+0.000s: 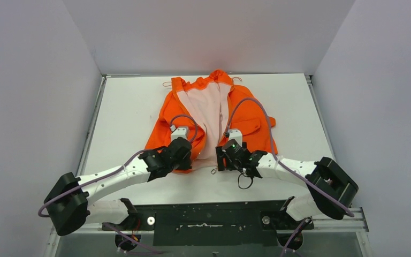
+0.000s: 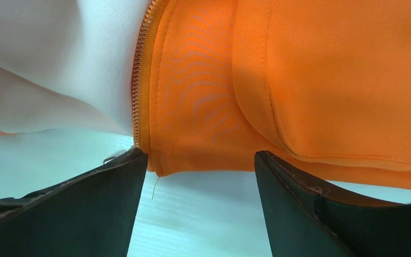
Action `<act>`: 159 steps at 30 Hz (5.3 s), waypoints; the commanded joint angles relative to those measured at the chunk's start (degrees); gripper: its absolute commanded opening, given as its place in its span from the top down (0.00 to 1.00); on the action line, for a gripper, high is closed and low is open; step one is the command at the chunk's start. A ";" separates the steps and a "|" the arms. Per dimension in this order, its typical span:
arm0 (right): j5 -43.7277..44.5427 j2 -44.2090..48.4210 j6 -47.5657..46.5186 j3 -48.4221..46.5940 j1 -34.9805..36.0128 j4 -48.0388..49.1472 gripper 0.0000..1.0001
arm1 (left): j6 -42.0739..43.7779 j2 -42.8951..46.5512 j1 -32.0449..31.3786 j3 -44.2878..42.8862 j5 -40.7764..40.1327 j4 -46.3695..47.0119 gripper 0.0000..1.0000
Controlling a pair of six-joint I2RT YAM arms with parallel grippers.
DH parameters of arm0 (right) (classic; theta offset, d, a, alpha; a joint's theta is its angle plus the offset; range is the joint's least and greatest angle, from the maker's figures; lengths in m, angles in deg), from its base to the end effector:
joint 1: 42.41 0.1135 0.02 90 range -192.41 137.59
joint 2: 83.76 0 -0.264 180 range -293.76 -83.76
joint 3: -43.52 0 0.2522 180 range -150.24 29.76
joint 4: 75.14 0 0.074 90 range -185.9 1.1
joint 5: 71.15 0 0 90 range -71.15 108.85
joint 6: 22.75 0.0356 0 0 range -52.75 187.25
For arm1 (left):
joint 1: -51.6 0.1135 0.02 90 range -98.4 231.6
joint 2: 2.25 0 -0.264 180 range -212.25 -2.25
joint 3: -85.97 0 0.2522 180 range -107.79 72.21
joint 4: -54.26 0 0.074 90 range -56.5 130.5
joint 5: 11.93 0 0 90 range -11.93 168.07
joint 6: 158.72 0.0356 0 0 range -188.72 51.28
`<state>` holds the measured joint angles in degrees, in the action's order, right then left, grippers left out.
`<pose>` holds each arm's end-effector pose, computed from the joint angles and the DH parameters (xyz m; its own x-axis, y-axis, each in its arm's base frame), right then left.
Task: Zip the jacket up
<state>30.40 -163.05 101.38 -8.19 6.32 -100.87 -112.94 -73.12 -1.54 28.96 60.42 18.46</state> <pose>0.1765 0.1904 0.1688 -0.8067 -0.0859 -0.5847 -0.2475 0.9475 0.2023 0.1575 -0.1921 0.2202 -0.7773 -0.0711 -0.6251 0.1432 0.9475 -0.2858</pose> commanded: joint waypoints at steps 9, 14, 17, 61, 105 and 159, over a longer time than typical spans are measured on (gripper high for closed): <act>2.02 -5.74 -0.71 -1.14 -0.37 4.36 0.36 | 1.58 3.17 2.06 2.33 3.15 2.34 1.00; 1.33 -6.38 -0.36 0.25 -0.39 4.94 0.46 | 1.77 3.76 2.34 2.76 3.22 2.25 1.00; 1.19 -6.58 -0.26 1.00 -0.35 5.02 0.55 | 1.86 3.90 2.71 2.81 3.34 2.17 1.00; -13.51 27.19 2.53 8.19 -0.19 8.90 1.00 | 2.09 8.14 6.68 3.94 17.62 14.67 1.00; -31.61 34.56 -62.10 12.71 -3.81 70.62 1.00 | -3.50 21.51 19.97 10.40 34.59 46.30 1.00; -40.08 14.39 -4.45 16.10 -11.07 85.55 1.00 | -8.71 11.97 20.80 20.83 41.20 83.39 1.00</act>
<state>-10.15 -148.45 97.84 11.65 -5.79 -22.01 -121.07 -61.10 19.40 49.46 99.74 95.20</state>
